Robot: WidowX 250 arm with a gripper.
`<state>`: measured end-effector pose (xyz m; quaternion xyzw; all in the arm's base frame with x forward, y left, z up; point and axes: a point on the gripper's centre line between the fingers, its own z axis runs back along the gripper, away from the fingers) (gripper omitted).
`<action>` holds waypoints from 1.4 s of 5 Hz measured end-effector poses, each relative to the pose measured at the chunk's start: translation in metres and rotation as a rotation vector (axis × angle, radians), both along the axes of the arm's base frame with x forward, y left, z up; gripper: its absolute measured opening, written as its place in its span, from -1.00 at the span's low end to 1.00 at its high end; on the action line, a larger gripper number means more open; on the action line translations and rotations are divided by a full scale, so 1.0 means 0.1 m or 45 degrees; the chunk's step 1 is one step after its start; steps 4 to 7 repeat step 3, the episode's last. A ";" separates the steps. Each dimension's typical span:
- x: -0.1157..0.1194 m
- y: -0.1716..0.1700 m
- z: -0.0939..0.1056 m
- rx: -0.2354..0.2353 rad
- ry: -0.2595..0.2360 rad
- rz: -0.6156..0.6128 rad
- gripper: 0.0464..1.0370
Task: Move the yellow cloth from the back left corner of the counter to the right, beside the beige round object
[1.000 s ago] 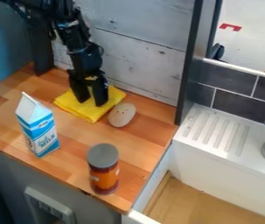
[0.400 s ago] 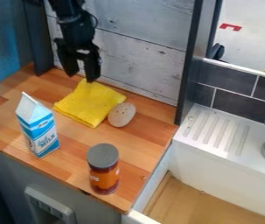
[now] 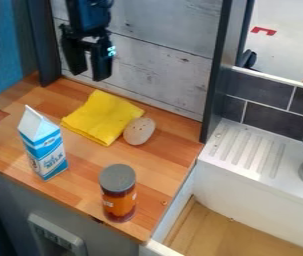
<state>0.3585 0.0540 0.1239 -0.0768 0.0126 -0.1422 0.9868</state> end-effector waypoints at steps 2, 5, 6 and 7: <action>-0.17 -0.52 -0.06 0.071 0.060 -0.171 0.93; -0.21 -0.77 -0.13 0.152 0.053 -0.215 0.93; -0.21 -0.77 -0.13 0.152 0.053 -0.215 0.93; -0.21 -0.77 -0.13 0.152 0.053 -0.215 0.93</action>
